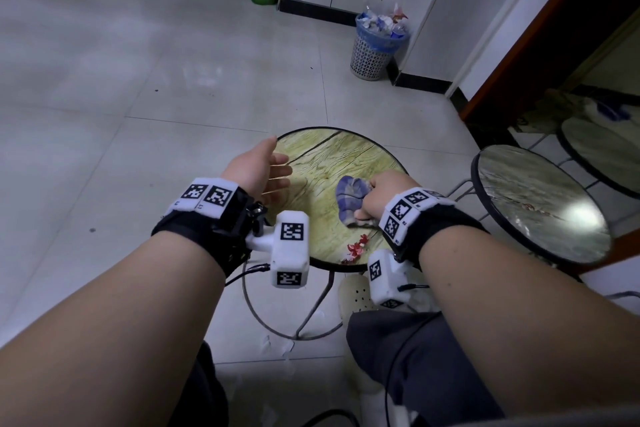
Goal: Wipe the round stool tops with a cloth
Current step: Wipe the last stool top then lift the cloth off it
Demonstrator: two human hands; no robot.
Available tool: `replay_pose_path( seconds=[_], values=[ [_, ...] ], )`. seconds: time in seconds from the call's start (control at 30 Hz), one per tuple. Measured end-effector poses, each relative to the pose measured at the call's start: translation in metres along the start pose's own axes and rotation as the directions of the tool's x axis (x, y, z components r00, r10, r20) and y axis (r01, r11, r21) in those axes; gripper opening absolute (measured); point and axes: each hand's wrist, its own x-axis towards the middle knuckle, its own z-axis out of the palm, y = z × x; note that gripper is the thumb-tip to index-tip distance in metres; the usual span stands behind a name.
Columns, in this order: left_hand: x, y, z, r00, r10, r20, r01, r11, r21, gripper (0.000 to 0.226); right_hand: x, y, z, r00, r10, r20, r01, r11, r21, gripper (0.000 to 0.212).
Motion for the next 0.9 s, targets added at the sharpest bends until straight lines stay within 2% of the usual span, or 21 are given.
replay_pose_path(
  seconds=[0.03,0.07,0.13,0.17,0.23,0.27,0.4,0.47,0.5,0.67,0.77,0.87,0.9],
  values=[
    [0.002,0.001,-0.003,1.0,0.0,-0.005,0.0,1.0,-0.007,0.041,0.002,-0.003,0.001,1.0,0.021,-0.003,-0.021,0.999,-0.028,0.059],
    [0.004,0.002,-0.005,1.0,-0.002,-0.01,0.002,1.0,-0.018,0.041,0.007,-0.005,0.002,0.999,0.035,-0.005,-0.035,0.999,-0.039,0.062],
    [0.007,0.003,-0.009,1.0,-0.003,-0.017,0.002,0.999,-0.045,0.041,0.025,-0.008,0.008,1.0,0.02,0.015,-0.02,0.999,-0.041,0.054],
    [0.007,0.004,-0.009,1.0,-0.003,-0.019,0.002,0.999,-0.049,0.04,0.03,-0.01,0.008,1.0,0.01,0.021,-0.009,0.999,-0.041,0.062],
    [0.009,0.004,-0.011,1.0,-0.003,-0.026,0.002,0.999,-0.046,0.04,0.057,-0.012,0.017,0.997,0.08,0.023,-0.077,0.992,-0.101,0.094],
    [0.01,0.004,-0.011,1.0,-0.001,-0.029,0.0,0.999,-0.049,0.039,0.066,-0.013,0.019,0.996,0.087,0.02,-0.084,0.991,-0.106,0.098],
    [0.014,0.006,-0.015,0.998,0.019,-0.064,-0.02,1.0,-0.012,0.04,0.047,-0.027,0.006,0.999,0.032,0.004,-0.032,0.993,-0.111,0.071],
    [0.017,0.007,-0.019,0.996,0.026,-0.087,-0.026,1.0,-0.001,0.04,0.055,-0.03,0.008,0.999,0.044,-0.013,-0.045,0.987,-0.154,0.082],
    [0.017,0.007,-0.019,0.995,0.028,-0.095,-0.028,1.0,-0.004,0.04,0.055,-0.032,0.006,0.999,0.051,-0.005,-0.051,0.979,-0.195,0.082],
    [0.019,0.013,-0.021,0.992,0.044,-0.119,-0.051,0.997,-0.056,0.04,0.054,-0.044,-0.002,0.999,0.027,-0.024,-0.03,0.985,-0.169,0.072],
    [0.023,0.014,-0.025,0.977,0.092,-0.194,-0.1,0.994,-0.034,0.045,0.054,-0.047,-0.006,0.998,0.018,-0.054,-0.027,0.985,-0.17,0.076],
    [0.029,0.012,-0.03,0.963,0.137,-0.233,-0.133,0.991,0.034,0.048,0.046,-0.046,-0.019,0.996,-0.07,-0.063,0.07,0.998,-0.003,0.052],
    [0.031,0.011,-0.031,0.962,0.13,-0.239,-0.125,0.991,0.039,0.048,0.048,-0.048,-0.02,0.994,-0.088,-0.069,0.089,0.996,0.011,0.053]
  ],
)
